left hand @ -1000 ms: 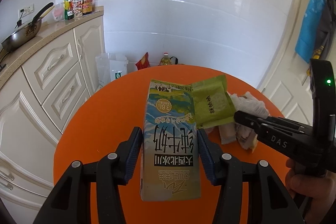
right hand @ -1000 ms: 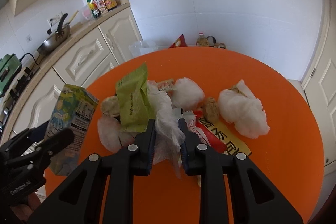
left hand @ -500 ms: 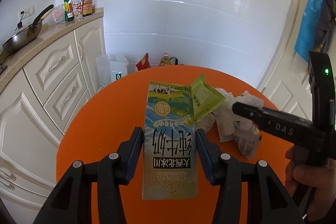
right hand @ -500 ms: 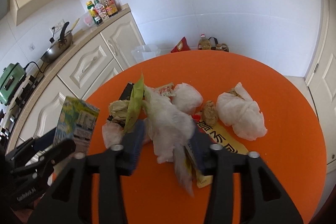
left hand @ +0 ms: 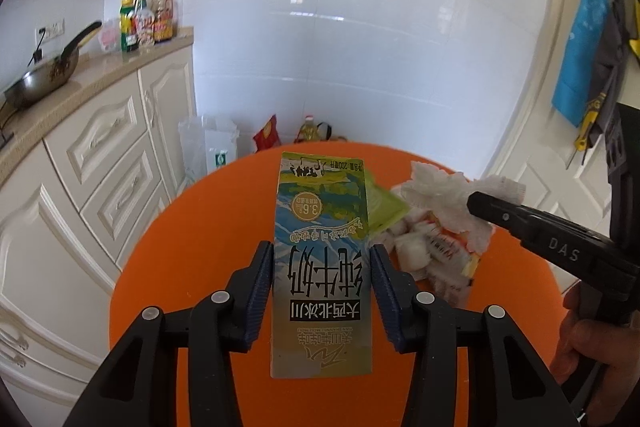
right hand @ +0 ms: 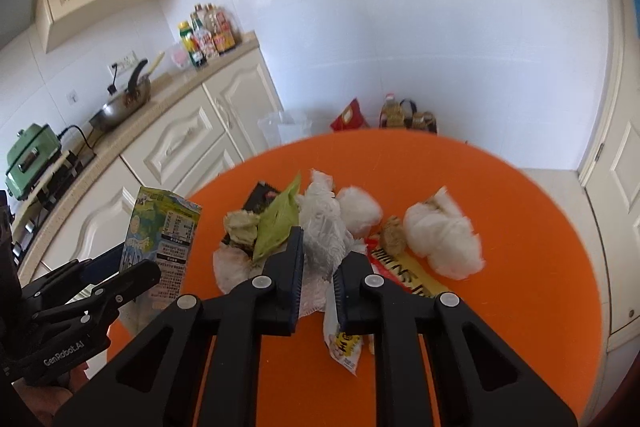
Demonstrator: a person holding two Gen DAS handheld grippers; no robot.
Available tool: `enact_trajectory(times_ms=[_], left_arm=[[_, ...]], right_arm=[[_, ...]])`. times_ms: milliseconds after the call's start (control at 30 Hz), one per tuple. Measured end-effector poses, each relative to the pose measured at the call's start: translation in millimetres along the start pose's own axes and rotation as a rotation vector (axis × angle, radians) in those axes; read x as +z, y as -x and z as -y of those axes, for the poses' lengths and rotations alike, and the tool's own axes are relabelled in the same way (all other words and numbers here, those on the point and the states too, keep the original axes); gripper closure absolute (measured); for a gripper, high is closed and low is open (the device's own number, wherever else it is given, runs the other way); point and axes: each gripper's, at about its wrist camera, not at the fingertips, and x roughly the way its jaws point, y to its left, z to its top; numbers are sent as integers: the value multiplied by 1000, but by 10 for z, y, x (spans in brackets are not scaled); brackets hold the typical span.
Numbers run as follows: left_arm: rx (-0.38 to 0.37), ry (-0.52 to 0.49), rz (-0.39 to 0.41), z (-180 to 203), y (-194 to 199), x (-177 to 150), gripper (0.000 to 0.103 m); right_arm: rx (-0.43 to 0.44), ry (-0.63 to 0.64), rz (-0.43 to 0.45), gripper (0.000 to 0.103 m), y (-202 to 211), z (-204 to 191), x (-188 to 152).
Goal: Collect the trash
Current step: 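Carry the milk carton and white wrapper to the blue bucket and release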
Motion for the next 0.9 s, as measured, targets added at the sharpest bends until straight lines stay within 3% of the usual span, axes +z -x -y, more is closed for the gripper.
enact_trajectory(times_ms=[233,433,633,900], left_arm=[[-50,-51,44,298,222,2,59],[-143,-146,41,806,330,-113,59],[-284,-268,5,1624,365,-293,59],[-529,-454,-92,3029,341,-803,59]], right_arm=[[-33,-12,70,90,516,113,11],[-109,-73,127,90,1096,425,-204],[-247,-168,177,90,1805,930,-584],[-506,-359,176,90,2809,1892,-1436]])
